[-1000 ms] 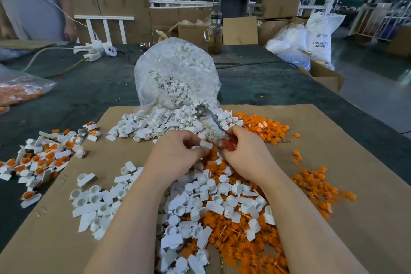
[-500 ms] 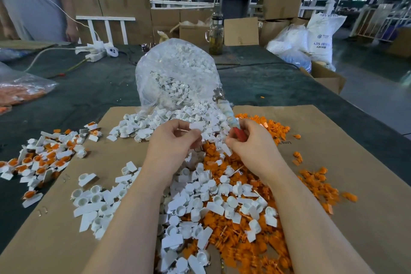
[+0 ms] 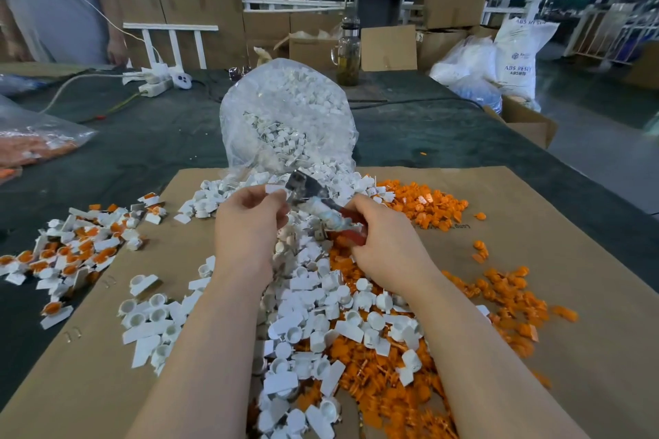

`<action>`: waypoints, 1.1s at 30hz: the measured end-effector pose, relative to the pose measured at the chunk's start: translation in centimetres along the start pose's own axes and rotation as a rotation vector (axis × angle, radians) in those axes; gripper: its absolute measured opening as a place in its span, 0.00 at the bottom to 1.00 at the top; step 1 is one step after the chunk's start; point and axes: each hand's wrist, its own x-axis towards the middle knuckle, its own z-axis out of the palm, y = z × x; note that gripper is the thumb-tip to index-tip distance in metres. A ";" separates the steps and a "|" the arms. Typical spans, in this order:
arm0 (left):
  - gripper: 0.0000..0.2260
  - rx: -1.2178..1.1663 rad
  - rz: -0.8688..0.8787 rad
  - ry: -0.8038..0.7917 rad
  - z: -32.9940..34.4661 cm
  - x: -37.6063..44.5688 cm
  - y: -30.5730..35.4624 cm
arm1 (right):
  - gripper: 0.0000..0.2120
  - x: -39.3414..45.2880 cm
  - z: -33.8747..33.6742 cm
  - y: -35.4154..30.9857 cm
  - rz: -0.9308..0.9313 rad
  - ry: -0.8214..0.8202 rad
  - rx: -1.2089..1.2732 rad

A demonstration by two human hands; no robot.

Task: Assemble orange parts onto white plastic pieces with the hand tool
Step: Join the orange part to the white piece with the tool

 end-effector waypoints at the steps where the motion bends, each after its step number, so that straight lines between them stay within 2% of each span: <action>1: 0.07 -0.007 -0.009 -0.001 0.0 0.0 0.0 | 0.12 0.0 0.0 0.0 -0.004 -0.003 -0.029; 5: 0.09 -0.064 -0.055 -0.002 0.1 0.0 0.1 | 0.09 0.0 0.1 -0.2 -0.036 0.005 -0.106; 10: 0.06 -0.094 -0.070 -0.049 0.1 -0.1 0.3 | 0.10 0.1 0.1 0.2 -0.045 0.077 -0.114; 15: 0.06 0.096 -0.024 -0.076 0.2 -0.2 -0.2 | 0.02 0.3 -0.5 0.4 0.069 0.166 0.079; 23: 0.03 0.082 0.036 -0.325 2.1 -2.0 -0.4 | 0.05 0.1 -1.2 -0.4 0.073 0.229 0.561; 28: 0.03 0.050 -0.008 -0.311 2.1 -2.2 -0.2 | 0.04 0.0 -1.3 -0.4 0.072 0.303 0.680; 33: 0.03 -0.021 -0.042 -0.268 2.2 -2.3 0.0 | 0.05 0.0 -1.3 -0.6 0.051 0.354 0.693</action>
